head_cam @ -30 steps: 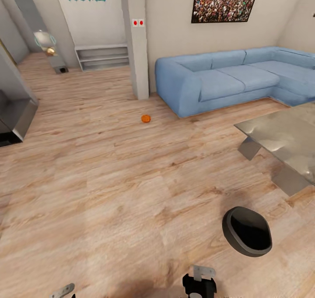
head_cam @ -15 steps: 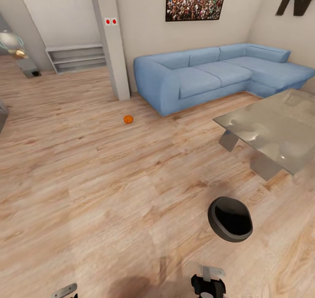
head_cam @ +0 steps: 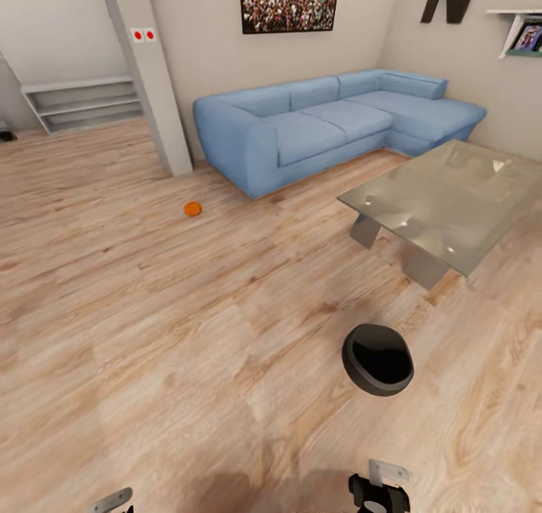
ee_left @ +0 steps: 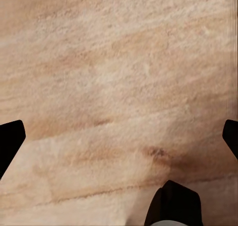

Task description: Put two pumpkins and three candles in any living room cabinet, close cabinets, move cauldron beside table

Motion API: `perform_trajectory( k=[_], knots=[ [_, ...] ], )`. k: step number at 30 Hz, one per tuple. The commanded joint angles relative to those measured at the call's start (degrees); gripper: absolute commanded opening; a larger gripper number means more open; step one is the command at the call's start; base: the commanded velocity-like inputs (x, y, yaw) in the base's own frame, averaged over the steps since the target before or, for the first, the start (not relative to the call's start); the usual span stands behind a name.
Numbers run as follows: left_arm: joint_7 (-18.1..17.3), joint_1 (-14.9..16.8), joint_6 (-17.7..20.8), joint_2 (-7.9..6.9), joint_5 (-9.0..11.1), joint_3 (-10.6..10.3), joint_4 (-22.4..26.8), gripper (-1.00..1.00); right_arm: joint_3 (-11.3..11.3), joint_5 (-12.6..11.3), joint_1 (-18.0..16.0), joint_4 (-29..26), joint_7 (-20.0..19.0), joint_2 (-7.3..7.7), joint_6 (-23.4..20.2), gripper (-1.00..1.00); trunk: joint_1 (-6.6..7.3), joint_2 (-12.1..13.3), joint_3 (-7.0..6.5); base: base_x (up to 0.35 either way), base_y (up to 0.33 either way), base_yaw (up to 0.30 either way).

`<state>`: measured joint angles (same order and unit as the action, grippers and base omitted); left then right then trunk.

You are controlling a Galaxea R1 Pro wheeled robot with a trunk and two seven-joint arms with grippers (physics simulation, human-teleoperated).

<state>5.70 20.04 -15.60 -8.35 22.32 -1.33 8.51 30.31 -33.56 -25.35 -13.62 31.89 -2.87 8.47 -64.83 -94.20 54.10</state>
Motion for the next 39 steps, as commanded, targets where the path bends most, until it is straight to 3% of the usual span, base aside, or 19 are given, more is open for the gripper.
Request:
perform_trajectory(
  k=[1, 5, 8, 27, 39],
  knots=[
    [0.2, 0.0, -0.1, -0.01, 0.1, -0.2, 0.0, 1.0, -0.2, -0.6, -0.1, 0.1, 0.2, 0.36, 0.3, 1.0, 0.01, 0.0, 0.06, 0.0, 0.016, -0.276],
    [0.2, 0.0, -0.1, 0.0, 0.1, -0.2, 0.0, 1.0, -5.0, -0.6, 0.0, 0.1, -1.5, 1.03, 0.1, 1.0, 0.01, 0.0, 0.18, 0.0, 0.005, -0.276],
    [0.2, 0.0, -0.1, 0.0, 0.1, -0.2, 0.0, 1.0, -5.8, -0.6, 0.0, 0.3, -4.1, 1.16, 0.1, 1.0, 0.01, 0.0, 0.28, 0.0, 0.001, -0.275],
    [0.2, 0.0, -0.1, 0.0, 0.1, -0.2, 0.0, 1.0, -6.0, -0.6, -0.1, 0.4, -5.2, 1.74, -0.1, 1.0, 0.01, 0.0, 0.97, 0.0, 0.0, -0.274],
    [0.2, 0.0, 0.0, 0.0, 0.1, -0.2, 0.0, 1.0, -6.1, -0.4, 0.0, 0.3, -5.2, 1.3, 0.5, 1.0, 0.01, 0.0, 1.44, 0.068, 0.0, -0.27]
  ],
)
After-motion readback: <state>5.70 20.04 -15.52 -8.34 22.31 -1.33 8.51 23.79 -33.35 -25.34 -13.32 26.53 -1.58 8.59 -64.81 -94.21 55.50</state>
